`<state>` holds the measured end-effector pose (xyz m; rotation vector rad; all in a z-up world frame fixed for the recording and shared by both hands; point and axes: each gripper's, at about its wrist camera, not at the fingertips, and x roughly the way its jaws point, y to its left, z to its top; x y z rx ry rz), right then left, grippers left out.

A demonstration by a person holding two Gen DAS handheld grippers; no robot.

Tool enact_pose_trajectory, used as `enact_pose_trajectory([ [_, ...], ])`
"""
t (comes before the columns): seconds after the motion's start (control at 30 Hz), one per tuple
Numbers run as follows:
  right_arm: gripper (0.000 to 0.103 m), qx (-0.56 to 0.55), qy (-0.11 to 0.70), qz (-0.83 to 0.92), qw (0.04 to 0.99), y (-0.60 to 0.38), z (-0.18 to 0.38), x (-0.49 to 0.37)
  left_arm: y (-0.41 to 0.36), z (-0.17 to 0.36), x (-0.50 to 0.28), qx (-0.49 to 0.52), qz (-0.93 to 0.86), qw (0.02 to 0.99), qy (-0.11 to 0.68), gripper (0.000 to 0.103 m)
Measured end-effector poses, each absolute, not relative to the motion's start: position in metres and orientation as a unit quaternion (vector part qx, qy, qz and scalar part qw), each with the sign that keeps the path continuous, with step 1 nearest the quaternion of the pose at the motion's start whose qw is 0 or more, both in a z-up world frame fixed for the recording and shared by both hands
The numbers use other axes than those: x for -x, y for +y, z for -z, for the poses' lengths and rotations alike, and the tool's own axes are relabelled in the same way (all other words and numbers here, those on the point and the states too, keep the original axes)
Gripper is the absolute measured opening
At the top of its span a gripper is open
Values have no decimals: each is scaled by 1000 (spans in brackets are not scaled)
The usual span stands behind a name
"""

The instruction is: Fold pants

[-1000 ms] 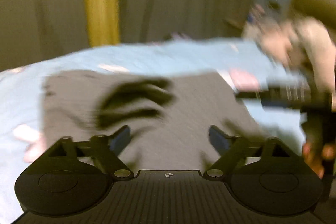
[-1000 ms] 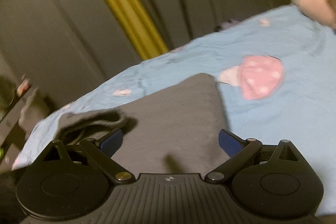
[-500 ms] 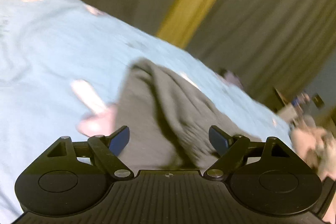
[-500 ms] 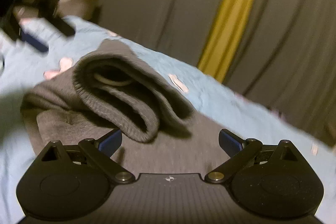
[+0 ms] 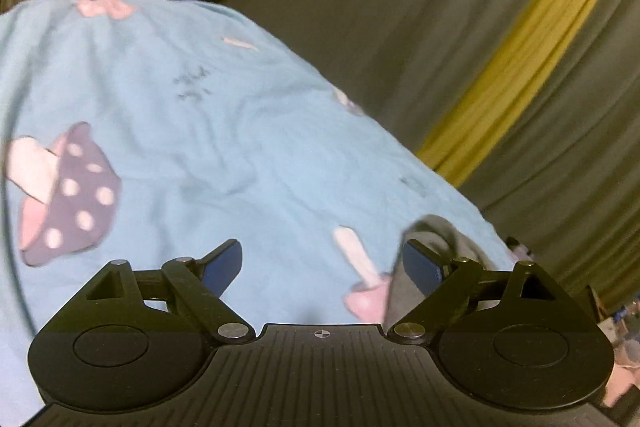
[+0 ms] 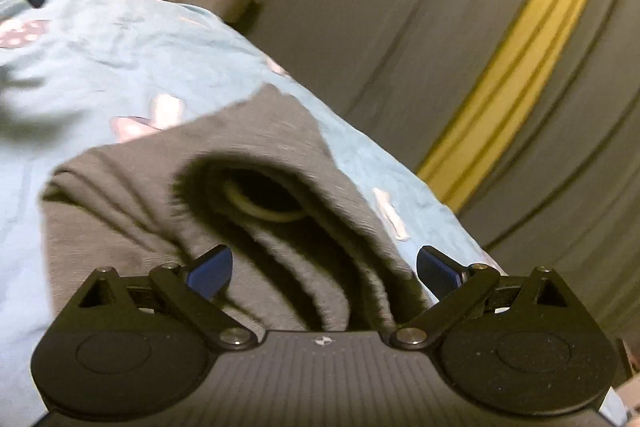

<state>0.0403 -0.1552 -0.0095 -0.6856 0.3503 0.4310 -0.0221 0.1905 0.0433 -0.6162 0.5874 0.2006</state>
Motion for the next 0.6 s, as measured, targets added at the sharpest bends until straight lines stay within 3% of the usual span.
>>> enact_pose_trajectory([
  [0.6,99,447,151,-200,858,-133,34,-27,202,-25,29,337,-86,888,302,93],
])
